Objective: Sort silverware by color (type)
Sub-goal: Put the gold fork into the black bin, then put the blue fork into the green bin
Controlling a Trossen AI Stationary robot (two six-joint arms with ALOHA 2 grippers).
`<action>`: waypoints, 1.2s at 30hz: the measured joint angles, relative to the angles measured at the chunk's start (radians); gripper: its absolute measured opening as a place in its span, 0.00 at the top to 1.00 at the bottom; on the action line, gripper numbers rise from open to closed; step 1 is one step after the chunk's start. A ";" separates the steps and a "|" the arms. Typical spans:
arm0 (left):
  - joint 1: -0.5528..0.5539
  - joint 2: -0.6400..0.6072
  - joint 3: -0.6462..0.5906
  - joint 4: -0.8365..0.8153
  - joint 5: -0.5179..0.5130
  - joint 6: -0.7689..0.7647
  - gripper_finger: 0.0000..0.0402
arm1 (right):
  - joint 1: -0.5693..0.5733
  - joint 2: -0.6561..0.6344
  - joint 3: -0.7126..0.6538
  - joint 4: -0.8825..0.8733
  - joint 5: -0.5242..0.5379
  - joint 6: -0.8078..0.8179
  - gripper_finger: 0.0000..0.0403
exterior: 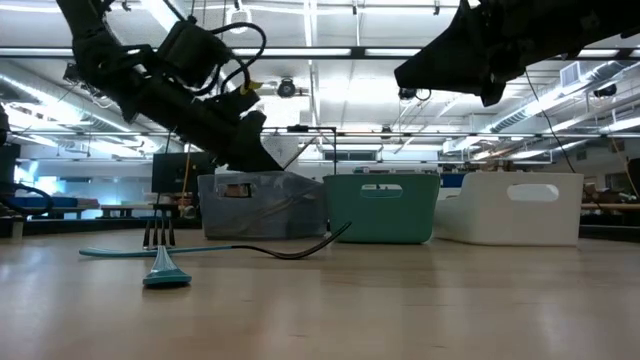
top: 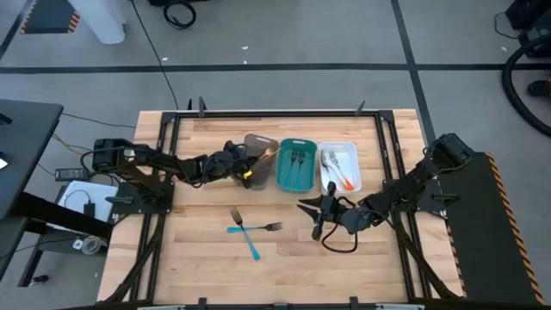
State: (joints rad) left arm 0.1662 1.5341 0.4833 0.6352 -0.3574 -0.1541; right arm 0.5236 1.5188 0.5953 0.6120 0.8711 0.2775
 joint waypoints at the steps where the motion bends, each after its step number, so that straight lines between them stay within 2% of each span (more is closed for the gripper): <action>1: 0.000 0.000 -0.012 0.019 -0.001 -0.006 0.93 | 0.000 0.000 0.000 0.000 0.000 0.000 0.81; 5: 0.000 0.000 -0.050 0.074 -0.010 -0.024 0.93 | 0.000 0.000 0.000 0.000 0.000 0.000 0.81; 24: 0.000 0.003 -0.065 0.049 -0.024 -0.027 0.93 | 0.000 0.000 0.000 0.000 0.000 0.008 0.81; 36: 0.000 0.004 -0.066 0.013 -0.024 -0.059 0.80 | 0.000 0.000 0.000 0.000 0.000 0.008 0.81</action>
State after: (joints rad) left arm 0.1665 1.5383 0.4175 0.6482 -0.3814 -0.2135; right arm 0.5236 1.5188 0.5953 0.6125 0.8707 0.2855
